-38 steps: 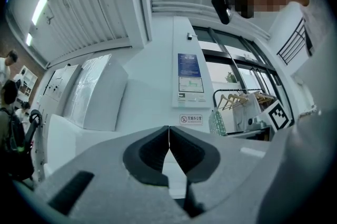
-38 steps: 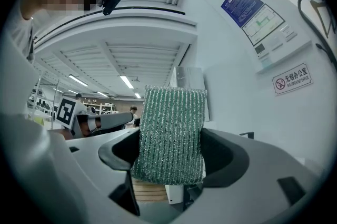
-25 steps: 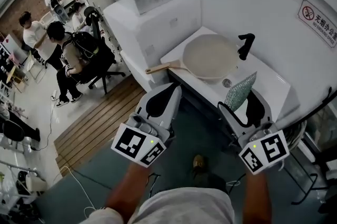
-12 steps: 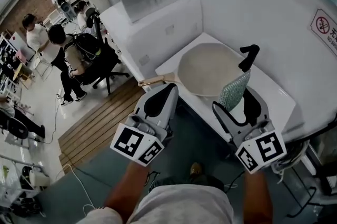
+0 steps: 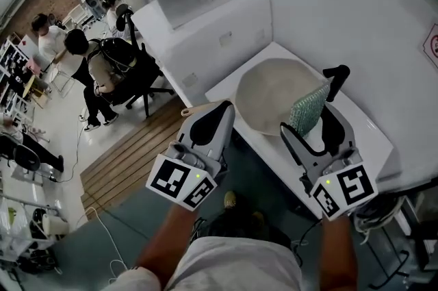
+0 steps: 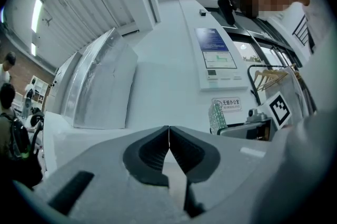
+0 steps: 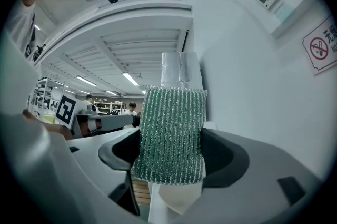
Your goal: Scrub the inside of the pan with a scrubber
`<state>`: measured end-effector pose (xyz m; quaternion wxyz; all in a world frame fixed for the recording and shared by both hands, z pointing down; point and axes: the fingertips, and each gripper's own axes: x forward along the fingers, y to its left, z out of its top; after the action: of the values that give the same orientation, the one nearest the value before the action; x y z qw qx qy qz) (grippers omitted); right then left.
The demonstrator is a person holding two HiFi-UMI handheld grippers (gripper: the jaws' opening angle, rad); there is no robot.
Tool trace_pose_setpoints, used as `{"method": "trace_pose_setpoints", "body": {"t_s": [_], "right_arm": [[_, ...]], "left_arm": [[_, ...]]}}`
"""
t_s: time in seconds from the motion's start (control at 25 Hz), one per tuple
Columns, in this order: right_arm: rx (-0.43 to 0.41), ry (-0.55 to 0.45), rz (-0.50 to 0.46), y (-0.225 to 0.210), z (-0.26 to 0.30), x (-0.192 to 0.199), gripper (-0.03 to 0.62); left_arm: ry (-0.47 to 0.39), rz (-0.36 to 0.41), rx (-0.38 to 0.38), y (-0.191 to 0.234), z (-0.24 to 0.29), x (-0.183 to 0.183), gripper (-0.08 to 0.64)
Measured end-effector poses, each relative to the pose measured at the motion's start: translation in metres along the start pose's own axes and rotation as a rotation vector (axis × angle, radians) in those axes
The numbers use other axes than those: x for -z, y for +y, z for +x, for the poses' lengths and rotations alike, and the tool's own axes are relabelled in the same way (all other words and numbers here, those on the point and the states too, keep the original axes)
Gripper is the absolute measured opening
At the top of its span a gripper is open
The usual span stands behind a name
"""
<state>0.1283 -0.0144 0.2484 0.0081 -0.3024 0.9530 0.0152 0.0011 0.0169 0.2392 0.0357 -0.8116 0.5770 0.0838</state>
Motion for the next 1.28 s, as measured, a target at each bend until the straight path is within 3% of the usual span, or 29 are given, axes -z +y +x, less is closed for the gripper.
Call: {"method": "trace_pose_setpoints", "body": {"t_s": [0.72,1.28], "right_arm": [[0.11,0.083,-0.036,-0.05,0.121,0.02,0.351],[0.229,0.295,-0.077,-0.083,0.186,0.064,0.351]], "left_arm": [[0.044,0.007,0.087,0.106,0.093,0.036,0.017],[0.165,-0.03,0.167,0.16,0.143,0.083,0.017]]}}
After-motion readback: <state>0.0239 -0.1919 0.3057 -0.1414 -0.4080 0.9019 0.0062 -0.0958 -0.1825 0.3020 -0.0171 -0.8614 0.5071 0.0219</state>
